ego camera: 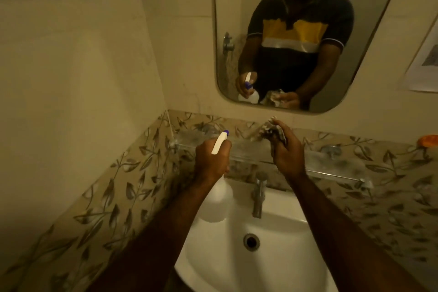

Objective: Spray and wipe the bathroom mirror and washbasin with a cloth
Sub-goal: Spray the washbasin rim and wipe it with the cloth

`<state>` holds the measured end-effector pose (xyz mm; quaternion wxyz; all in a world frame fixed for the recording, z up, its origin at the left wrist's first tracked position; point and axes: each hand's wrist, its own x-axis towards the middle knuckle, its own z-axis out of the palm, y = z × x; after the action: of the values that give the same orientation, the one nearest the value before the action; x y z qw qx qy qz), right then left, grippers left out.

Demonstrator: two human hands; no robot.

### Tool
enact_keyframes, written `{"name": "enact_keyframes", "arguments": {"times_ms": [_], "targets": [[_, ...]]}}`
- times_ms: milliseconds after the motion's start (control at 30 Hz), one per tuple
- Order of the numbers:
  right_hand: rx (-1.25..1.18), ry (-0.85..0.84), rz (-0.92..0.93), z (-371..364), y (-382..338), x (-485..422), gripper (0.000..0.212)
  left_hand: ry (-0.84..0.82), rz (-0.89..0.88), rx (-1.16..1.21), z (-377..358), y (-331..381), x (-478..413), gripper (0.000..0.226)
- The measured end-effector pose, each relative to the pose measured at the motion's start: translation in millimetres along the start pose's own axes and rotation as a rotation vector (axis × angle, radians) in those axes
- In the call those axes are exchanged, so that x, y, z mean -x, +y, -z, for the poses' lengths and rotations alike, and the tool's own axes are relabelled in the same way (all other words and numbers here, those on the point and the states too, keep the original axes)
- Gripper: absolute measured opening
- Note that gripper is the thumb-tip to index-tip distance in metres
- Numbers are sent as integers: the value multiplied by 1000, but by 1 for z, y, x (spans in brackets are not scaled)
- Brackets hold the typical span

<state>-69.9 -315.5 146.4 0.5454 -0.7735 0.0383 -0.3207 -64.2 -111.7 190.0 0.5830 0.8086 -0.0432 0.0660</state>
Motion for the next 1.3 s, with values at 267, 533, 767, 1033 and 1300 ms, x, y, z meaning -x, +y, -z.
{"name": "enact_keyframes", "arguments": {"times_ms": [267, 533, 767, 1033, 1300], "targets": [[-551, 260, -518, -45, -2, 66, 20, -30, 123, 7, 17, -56, 31, 31], [-720, 354, -840, -80, 32, 144, 25, -50, 257, -101, 34, -99, 37, 33], [-911, 396, -1333, -110, 78, 183, 45, -71, 172, -265, 29, -129, 30, 31], [-376, 433, -1010, -150, 96, 145, 14, -147, 52, -434, 28, -164, -9, 31], [688, 148, -523, -173, 143, 103, 30, -264, 45, -516, 26, -186, -35, 30]]}}
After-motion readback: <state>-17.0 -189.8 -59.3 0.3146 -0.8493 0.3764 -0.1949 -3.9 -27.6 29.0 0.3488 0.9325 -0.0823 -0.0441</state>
